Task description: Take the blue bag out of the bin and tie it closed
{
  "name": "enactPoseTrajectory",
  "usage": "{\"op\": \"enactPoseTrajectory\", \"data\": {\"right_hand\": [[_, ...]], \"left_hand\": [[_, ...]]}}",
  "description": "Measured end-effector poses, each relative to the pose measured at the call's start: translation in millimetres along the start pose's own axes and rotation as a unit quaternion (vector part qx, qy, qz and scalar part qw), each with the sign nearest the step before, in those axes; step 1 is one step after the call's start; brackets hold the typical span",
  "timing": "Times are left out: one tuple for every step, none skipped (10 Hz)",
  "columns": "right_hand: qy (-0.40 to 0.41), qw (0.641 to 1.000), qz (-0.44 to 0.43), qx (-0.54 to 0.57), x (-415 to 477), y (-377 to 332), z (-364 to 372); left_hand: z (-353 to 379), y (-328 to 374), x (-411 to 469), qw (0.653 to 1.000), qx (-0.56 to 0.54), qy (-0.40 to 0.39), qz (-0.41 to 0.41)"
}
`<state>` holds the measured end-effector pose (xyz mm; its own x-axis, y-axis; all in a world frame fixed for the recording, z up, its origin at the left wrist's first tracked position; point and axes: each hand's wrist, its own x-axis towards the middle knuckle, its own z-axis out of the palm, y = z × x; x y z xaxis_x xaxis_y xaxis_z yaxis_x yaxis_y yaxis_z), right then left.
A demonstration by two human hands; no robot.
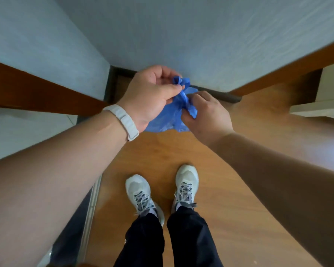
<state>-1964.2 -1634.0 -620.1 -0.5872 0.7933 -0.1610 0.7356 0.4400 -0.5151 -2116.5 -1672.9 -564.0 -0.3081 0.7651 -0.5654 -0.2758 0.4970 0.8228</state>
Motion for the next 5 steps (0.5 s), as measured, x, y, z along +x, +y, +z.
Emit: {"op": "enactPoseTrajectory", "data": {"right_hand": [[-0.02,1.0,0.009,-0.01,9,24,32],[-0.033,0.999,0.015,-0.03,15,43,55],[-0.048,0.997,0.022,-0.053,18,54,65],[-0.054,0.997,0.032,-0.054,14,54,62],[-0.054,0.996,0.018,-0.061,4,46,44]], "left_hand": [[1,-34,26,0.999,0.031,0.01,-0.007],[3,-63,46,0.999,0.051,0.016,-0.007],[1,-84,59,0.995,0.091,0.047,0.001],[-2,-97,68,0.99,0.119,0.074,0.01],[-7,-91,64,0.985,0.144,0.089,0.017]]}}
